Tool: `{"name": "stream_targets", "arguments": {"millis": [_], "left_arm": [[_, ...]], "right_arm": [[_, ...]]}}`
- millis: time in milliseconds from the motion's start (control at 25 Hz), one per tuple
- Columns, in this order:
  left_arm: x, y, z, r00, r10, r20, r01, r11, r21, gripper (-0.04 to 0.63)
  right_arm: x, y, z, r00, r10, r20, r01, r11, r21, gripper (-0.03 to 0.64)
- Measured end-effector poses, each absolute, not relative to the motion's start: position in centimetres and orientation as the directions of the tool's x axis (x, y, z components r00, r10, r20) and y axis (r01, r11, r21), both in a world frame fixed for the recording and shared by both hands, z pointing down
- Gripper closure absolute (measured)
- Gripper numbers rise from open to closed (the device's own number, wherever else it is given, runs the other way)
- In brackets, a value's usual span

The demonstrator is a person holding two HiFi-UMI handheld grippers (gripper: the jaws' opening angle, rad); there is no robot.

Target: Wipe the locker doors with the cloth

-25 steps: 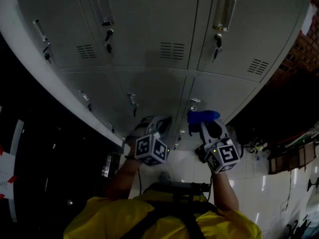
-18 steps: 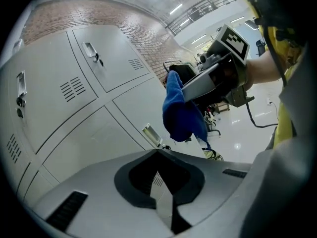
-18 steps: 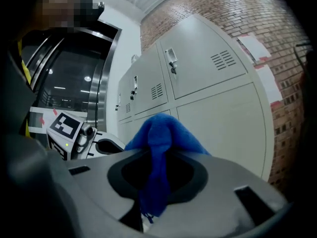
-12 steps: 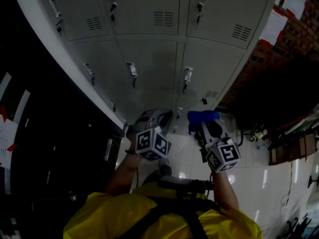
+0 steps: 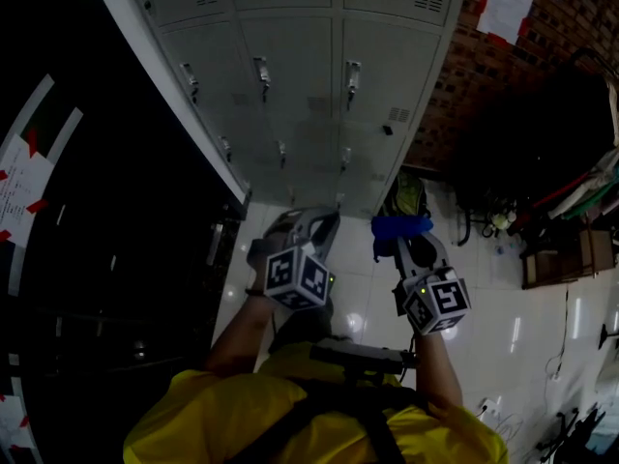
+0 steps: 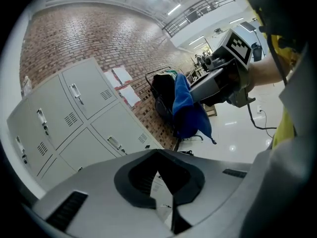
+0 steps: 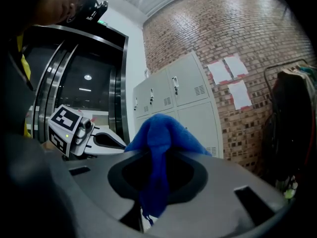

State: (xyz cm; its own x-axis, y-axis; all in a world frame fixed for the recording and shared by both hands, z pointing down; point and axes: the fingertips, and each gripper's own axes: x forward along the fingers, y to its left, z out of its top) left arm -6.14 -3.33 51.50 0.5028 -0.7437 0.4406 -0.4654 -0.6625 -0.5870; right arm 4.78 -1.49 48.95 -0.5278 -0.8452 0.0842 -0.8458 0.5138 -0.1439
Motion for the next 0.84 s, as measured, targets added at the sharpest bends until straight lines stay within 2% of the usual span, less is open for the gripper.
{"name": "stream_targets", "arguments": {"millis": [400,560,840], "left_arm": [[-6.5,3.3,48.3,0.530,-0.739,0.415,-0.429,-0.656,-0.621,0.597],[-8.4,4.7,47.5,0.539,-0.745,0.392,-0.446,-0.648,-0.617,0.597],[-13.1,6.6,49.0,0.506,-0.739,0.445,-0.452,-0.667,-0.593,0.597]], "right_arm": [[4.7,5.0,46.1,-0.471,-0.881,0.037,-0.873,0.460,-0.160,0.546],[2.0,6.2,45.2,-0.493,-0.869,0.035,-0.863,0.484,-0.140,0.546],[-3.0,8.1,46.4,-0.538,-0.840,0.066,-0.838,0.524,-0.156,0.546]]}}
